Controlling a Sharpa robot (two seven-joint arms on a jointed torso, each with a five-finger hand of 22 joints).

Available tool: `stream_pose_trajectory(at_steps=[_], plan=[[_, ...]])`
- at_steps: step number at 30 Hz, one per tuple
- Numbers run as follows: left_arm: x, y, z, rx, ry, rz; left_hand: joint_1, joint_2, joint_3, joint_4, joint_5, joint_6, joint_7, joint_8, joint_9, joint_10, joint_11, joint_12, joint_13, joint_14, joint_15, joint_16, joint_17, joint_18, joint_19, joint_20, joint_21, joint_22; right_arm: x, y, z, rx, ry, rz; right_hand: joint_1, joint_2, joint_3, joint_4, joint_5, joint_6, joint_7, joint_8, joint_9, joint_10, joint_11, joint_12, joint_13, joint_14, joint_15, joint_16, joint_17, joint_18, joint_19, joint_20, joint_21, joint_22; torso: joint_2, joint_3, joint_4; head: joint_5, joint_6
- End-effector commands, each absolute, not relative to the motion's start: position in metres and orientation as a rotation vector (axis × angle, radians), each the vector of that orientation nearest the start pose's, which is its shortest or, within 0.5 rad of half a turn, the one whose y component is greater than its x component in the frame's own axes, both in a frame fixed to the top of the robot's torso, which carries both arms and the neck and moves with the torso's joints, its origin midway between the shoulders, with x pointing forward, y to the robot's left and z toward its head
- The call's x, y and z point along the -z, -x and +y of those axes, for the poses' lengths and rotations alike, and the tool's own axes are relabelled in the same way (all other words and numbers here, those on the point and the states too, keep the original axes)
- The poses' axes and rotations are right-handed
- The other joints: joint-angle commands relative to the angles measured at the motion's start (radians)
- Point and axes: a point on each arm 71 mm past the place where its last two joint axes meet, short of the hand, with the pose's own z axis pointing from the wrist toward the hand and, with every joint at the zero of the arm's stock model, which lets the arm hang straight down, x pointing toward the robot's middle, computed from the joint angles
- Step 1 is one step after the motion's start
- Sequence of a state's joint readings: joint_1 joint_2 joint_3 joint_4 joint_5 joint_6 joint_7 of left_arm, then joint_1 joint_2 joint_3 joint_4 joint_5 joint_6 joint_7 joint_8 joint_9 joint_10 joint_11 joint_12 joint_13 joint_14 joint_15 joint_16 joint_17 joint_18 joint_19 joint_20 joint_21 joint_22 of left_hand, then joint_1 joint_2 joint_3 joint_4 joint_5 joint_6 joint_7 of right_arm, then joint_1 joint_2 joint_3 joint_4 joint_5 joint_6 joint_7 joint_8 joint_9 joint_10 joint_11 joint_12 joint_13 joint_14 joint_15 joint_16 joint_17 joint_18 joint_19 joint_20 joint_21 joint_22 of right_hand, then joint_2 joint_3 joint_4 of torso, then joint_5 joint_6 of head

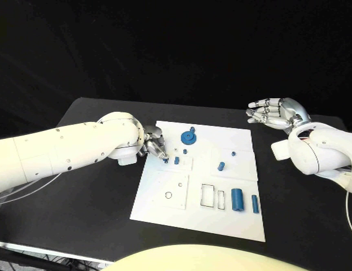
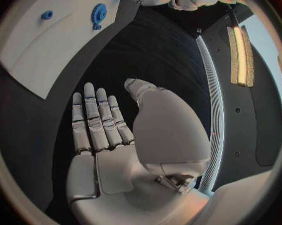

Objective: Assemble the parts on the task board

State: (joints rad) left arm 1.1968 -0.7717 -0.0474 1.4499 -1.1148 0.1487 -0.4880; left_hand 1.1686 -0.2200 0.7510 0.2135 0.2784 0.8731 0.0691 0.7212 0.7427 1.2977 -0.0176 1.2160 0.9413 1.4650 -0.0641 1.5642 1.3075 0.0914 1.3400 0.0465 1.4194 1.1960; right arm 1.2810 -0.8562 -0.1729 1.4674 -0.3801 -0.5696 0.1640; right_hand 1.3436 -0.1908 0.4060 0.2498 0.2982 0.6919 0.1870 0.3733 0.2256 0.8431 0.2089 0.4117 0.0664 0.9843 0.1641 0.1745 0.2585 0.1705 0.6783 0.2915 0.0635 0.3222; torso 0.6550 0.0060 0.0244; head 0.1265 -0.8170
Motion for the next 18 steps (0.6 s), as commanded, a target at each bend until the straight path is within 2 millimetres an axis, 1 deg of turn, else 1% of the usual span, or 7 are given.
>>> stream_pose_trajectory(at_steps=[1,8,13,18], plan=[[0.2356,-0.4838,0.1995,0.413,0.117,2.347,0.004,0.007,0.172,-0.169,0.005,0.019,-0.012,0.007,0.001,0.01,0.0,0.005,0.001,0.106,-0.006,0.007,0.263,-0.011,0.005,-0.003,0.0,0.0,0.1923,-0.4996,-0.2452,-1.019,-0.843,1.53,-0.007,0.003,-0.006,0.002,0.0,0.005,0.087,-0.001,-0.001,0.002,0.001,0.001,-0.001,0.007,0.003,-0.005,-0.001,0.01,-0.007,-0.003,-0.001,-0.001,0.0,-0.0006,-0.0004,0.001,0.0],[0.2364,-0.4833,0.1984,0.413,0.113,2.355,0.004,0.007,0.172,-0.169,0.005,0.019,-0.012,0.007,0.001,0.01,0.0,0.005,0.001,0.106,-0.006,0.007,0.263,-0.011,0.005,-0.003,0.0,0.0,0.1925,-0.4997,-0.2451,-1.02,-0.842,1.53,-0.009,0.005,-0.007,0.003,0.0,0.006,0.087,-0.001,-0.002,0.002,0.001,0.002,-0.001,0.008,0.003,-0.006,-0.003,0.01,-0.008,-0.002,-0.001,-0.004,0.0,-0.0009,0.0005,0.0,-0.002],[0.2373,-0.4827,0.1971,0.416,0.111,2.362,0.003,0.007,0.173,-0.17,0.005,0.02,-0.012,0.007,0.0,0.012,0.0,0.006,0.003,0.106,-0.006,0.007,0.263,-0.011,0.005,-0.003,0.0,0.0,0.1926,-0.4997,-0.2451,-1.02,-0.842,1.531,-0.009,0.005,-0.007,0.003,0.0,0.006,0.087,-0.001,-0.002,0.002,0.001,0.002,-0.001,0.008,0.003,-0.006,-0.003,0.01,-0.008,-0.002,-0.001,-0.004,0.0,-0.0006,-0.0003,0.002,-0.001],[0.2384,-0.4819,0.1956,0.417,0.107,2.367,0.003,0.007,0.173,-0.17,0.005,0.02,-0.012,0.007,0.0,0.012,0.0,0.006,0.003,0.106,-0.006,0.007,0.263,-0.011,0.005,-0.003,0.0,0.0,0.1927,-0.4998,-0.2459,-1.018,-0.843,1.531,-0.009,0.005,-0.007,0.003,0.0,0.006,0.087,-0.001,-0.002,0.002,0.001,0.002,-0.001,0.008,0.003,-0.006,-0.003,0.01,-0.008,-0.002,-0.001,-0.004,0.0,-0.0009,0.0,-0.002,-0.002]])
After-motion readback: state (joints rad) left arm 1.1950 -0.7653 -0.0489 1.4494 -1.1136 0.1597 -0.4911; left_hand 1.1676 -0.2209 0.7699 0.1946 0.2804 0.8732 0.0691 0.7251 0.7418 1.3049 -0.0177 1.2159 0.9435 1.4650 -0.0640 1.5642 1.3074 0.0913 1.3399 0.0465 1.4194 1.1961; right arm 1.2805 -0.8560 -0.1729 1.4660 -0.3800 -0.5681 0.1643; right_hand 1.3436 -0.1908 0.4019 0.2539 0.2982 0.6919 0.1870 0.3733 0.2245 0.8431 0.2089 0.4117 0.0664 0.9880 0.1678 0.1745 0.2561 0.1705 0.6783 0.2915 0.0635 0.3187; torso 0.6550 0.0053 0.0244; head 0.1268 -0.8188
